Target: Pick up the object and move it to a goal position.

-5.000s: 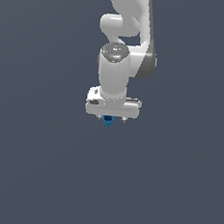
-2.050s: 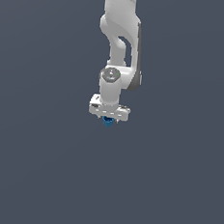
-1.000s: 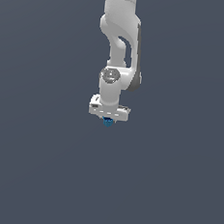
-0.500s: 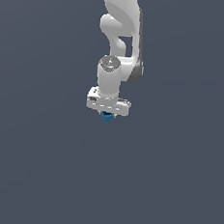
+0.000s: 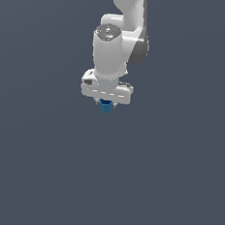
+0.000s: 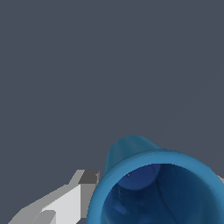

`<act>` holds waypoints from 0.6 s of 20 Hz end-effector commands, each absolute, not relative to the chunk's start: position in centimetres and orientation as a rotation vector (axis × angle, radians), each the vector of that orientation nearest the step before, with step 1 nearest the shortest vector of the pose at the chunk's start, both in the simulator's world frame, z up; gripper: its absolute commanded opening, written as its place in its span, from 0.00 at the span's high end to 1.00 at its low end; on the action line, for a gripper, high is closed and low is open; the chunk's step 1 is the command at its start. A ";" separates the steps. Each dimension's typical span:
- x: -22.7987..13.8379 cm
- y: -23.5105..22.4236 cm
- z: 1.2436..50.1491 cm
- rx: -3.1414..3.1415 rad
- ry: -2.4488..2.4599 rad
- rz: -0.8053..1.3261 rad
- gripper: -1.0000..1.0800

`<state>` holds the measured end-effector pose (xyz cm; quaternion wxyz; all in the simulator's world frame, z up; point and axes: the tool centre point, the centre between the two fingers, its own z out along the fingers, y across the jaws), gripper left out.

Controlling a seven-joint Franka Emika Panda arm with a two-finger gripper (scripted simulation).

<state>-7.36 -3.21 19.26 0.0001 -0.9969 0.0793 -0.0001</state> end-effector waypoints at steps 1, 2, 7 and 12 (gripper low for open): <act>-7.1 -3.5 21.9 -3.132 0.249 -0.001 1.00; -7.0 -3.6 22.9 -3.132 0.249 -0.001 1.00; -6.4 -4.1 28.0 -3.132 0.249 -0.001 1.00; -5.8 -4.6 33.0 -3.132 0.249 -0.001 1.00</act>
